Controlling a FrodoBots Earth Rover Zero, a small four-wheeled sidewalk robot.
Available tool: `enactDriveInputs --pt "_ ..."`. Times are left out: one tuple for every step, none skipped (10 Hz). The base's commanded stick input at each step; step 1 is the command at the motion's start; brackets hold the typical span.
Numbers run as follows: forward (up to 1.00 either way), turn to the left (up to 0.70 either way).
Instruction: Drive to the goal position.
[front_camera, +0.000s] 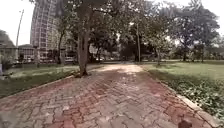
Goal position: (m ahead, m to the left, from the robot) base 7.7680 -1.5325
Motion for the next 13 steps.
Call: enactDriveInputs --pt "0.70 0.00" --pt "0.70 0.00" --pt "0.70 0.00" --pt "0.70 0.00" --pt "0.70 0.00" --pt "0.70 0.00" --pt "0.70 0.00" --pt "0.70 -0.15" --pt "0.70 -0.33" --pt "0.70 -0.35" --pt "0.70 -0.35" --pt "0.70 -0.35" --pt "0.70 -0.35"
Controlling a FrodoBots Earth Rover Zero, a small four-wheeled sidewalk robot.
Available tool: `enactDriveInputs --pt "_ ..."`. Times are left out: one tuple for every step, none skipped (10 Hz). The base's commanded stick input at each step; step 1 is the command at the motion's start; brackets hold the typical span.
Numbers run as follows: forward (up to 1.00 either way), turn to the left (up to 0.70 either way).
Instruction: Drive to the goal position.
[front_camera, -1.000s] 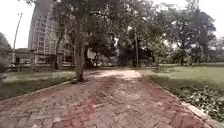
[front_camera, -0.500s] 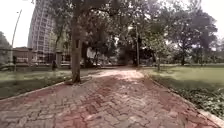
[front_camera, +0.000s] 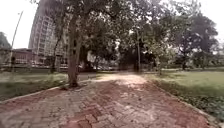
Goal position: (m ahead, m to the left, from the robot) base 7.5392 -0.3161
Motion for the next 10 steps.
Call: enactDriveInputs --pt "0.70 -0.35" --pt "0.70 -0.35" --pt "0.70 -0.35" --pt "0.70 -0.35" --pt "0.70 -0.35" --pt "0.70 -0.35" --pt "0.70 -0.18" --pt "0.70 0.00" --pt "0.70 0.00" --pt "0.70 0.00"
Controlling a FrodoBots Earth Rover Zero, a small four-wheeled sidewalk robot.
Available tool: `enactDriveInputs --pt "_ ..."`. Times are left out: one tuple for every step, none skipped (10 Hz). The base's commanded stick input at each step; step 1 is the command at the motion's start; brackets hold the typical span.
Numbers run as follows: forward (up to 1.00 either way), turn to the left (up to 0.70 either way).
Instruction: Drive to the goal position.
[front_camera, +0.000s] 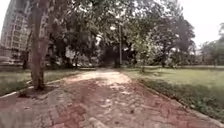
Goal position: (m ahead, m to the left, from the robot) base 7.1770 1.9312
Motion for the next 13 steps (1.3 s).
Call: enactDriveInputs --pt "0.70 0.00" --pt "0.70 0.00" --pt "0.70 0.00" --pt "0.70 0.00" --pt "0.70 0.00" --pt "0.70 0.00" --pt "0.70 0.00" --pt "0.70 0.00" --pt "0.70 0.00" --pt "0.70 0.00" --pt "0.70 0.00" --pt "0.70 0.00" --pt "0.70 0.00"
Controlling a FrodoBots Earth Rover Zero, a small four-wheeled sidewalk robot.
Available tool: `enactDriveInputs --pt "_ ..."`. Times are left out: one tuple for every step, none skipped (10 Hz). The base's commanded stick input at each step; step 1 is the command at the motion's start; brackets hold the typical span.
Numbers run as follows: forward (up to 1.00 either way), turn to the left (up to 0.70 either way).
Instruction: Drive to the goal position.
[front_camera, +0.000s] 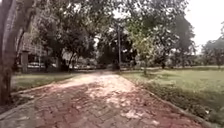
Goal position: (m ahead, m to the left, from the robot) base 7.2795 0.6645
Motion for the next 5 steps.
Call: enactDriveInputs --pt "0.70 0.00" --pt "0.70 0.00" --pt "0.70 0.00" --pt "0.70 0.00" --pt "0.70 0.07"
